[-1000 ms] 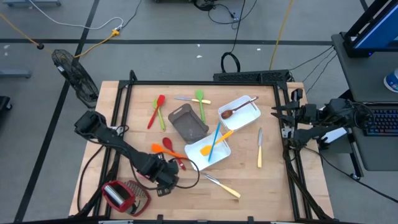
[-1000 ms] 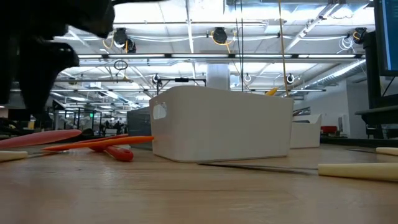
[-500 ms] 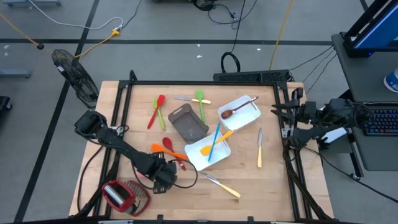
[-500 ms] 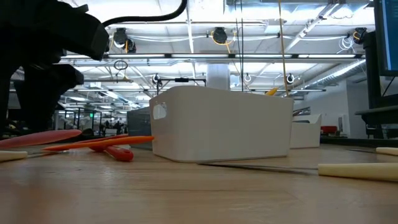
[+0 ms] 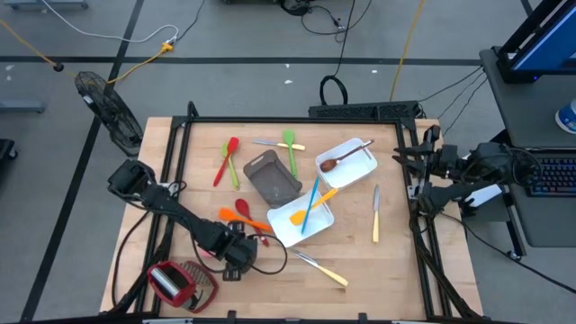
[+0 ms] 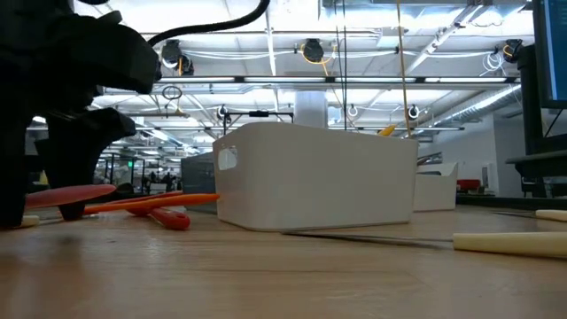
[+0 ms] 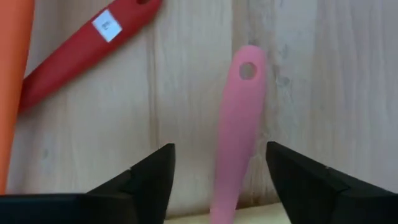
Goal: Pick & Place Kitchen Items
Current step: Put the pink spatula into the bottom white bin
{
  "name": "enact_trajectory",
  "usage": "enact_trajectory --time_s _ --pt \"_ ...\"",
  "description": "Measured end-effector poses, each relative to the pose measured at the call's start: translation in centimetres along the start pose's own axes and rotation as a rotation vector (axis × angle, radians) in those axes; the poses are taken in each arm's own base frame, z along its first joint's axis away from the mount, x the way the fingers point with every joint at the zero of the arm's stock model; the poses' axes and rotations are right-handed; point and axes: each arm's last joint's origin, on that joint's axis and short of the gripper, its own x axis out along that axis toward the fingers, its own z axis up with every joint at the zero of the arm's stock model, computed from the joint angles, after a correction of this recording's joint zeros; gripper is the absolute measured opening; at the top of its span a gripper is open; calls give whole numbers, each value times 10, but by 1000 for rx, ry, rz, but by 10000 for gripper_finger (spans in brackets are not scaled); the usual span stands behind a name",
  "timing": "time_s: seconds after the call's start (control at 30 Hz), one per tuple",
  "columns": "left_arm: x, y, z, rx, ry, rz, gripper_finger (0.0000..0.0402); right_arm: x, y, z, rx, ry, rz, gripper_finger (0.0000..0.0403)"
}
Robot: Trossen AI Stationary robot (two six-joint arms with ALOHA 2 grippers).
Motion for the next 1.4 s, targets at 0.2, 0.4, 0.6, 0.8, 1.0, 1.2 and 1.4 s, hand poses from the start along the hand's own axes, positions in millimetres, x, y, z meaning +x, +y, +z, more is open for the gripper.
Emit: enact_trajectory --time_s 0.2,0.4,0.6,0.8,1.0,1.2,1.4 --pt "6 10 1 -24 -23 27 148 0 0 0 61 0 0 73" --pt "6 24 8 -55 -40 60 37 0 0 0 78 0 0 73" --pt "6 35 12 -47 -30 66 36 0 0 0 93 0 0 73" --pt "-4 38 18 -2 28 72 37 0 0 0 129 0 0 73" --pt "-24 41 32 38 72 92 37 0 0 0 129 0 0 73" --pt "-53 44 53 62 66 100 37 0 0 0 129 0 0 73" --pt "-88 49 71 84 43 176 37 0 0 0 128 2 0 73"
